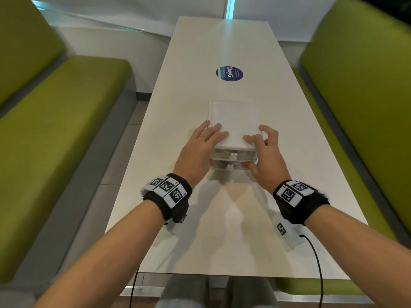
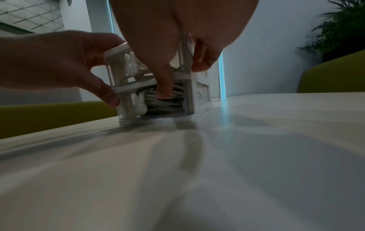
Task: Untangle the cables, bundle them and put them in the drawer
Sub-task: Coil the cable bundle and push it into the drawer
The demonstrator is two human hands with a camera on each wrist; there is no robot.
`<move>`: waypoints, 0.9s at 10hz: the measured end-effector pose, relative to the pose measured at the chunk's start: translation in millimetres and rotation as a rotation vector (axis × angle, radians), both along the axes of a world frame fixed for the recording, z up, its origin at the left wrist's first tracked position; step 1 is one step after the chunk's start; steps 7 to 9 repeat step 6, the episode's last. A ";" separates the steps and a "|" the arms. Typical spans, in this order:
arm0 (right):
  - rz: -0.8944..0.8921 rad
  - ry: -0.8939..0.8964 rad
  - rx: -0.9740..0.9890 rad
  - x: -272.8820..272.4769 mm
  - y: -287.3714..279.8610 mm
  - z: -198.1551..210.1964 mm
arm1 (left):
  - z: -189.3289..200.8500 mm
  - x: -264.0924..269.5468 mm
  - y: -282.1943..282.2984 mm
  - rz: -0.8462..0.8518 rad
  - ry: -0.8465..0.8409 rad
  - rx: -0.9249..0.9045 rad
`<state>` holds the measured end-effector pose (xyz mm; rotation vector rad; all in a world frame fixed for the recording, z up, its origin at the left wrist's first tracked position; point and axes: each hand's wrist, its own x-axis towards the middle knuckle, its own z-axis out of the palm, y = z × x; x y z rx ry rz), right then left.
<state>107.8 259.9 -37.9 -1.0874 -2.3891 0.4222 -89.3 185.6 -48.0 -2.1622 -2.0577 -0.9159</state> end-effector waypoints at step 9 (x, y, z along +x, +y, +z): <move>-0.007 -0.011 -0.069 12.6 -7.1 43.9 | 60.7 41.8 -6.4 0.224 -0.069 -0.250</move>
